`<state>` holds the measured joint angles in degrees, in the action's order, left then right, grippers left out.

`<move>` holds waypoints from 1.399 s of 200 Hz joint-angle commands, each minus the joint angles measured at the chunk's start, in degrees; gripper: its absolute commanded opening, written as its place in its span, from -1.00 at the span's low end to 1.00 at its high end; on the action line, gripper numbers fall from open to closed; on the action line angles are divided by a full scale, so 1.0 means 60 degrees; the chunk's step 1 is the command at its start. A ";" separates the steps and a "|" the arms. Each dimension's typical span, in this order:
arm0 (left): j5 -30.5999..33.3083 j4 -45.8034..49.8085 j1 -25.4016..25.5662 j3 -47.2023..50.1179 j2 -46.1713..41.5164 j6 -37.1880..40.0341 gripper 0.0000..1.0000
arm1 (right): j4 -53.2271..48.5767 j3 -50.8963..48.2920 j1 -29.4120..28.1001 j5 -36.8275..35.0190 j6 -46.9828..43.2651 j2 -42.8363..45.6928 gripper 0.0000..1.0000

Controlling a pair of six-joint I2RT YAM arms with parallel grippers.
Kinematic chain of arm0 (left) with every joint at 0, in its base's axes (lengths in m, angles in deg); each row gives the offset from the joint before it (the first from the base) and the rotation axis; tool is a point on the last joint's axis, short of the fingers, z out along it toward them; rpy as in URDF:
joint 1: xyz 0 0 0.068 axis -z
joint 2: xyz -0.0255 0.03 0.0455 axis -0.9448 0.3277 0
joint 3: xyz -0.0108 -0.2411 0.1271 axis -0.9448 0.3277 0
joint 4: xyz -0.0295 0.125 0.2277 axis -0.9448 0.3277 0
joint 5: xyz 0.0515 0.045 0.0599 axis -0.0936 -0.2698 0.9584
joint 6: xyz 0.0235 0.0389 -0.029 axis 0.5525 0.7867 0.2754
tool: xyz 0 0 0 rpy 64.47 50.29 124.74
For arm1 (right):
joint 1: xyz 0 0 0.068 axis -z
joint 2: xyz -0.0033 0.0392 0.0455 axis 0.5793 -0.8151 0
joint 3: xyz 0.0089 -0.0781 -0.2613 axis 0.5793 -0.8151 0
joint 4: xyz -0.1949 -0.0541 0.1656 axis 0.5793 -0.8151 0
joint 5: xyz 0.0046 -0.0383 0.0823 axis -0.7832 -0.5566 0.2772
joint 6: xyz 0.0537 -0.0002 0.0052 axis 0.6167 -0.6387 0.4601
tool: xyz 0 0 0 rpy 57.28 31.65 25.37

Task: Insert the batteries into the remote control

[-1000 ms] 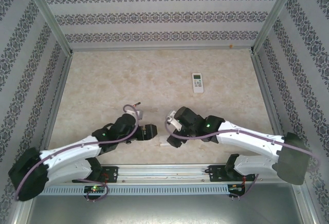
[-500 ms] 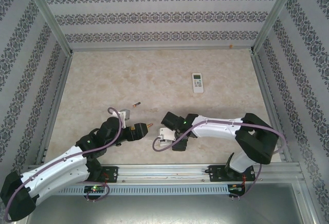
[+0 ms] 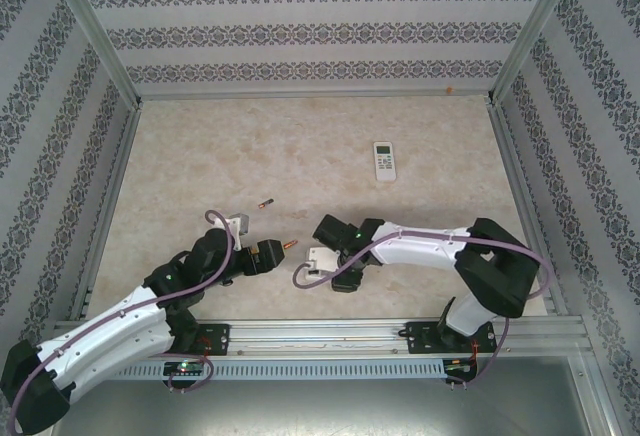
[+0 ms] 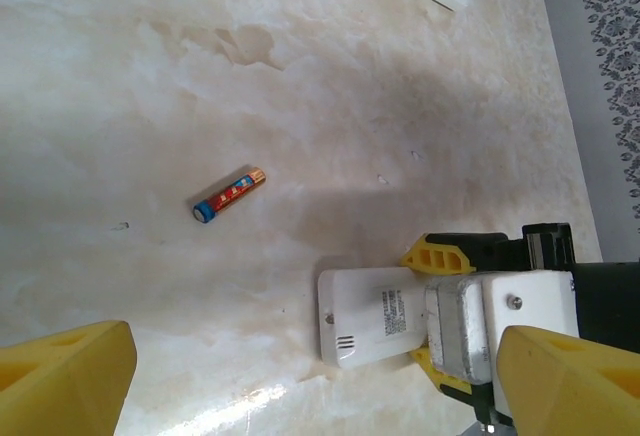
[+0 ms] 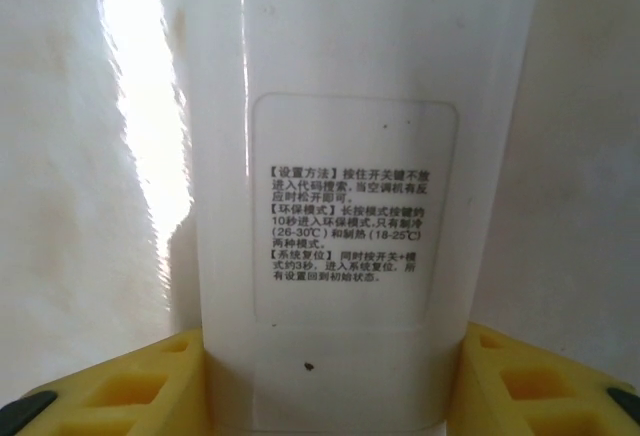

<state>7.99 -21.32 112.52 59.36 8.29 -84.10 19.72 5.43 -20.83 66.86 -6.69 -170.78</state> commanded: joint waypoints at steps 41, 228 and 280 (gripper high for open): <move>-0.2732 -0.2604 -0.0946 -0.0599 0.1196 -0.1278 0.55 | 0.2248 -0.0123 0.0496 0.1430 0.4653 0.2348 -0.20; -0.1919 0.0533 -0.2049 -0.3196 0.3881 0.0657 -0.83 | 0.3918 0.0794 0.0328 0.1782 0.6985 0.1696 0.58; 0.4041 0.6469 -0.3239 -0.8825 0.8682 0.5456 -0.87 | 0.4658 0.0335 0.1476 0.0474 0.8642 0.2458 0.87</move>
<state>9.73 -2.61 95.99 17.46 48.05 -68.19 45.80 7.75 -14.44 73.88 39.30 -156.38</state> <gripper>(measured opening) 0.166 0.934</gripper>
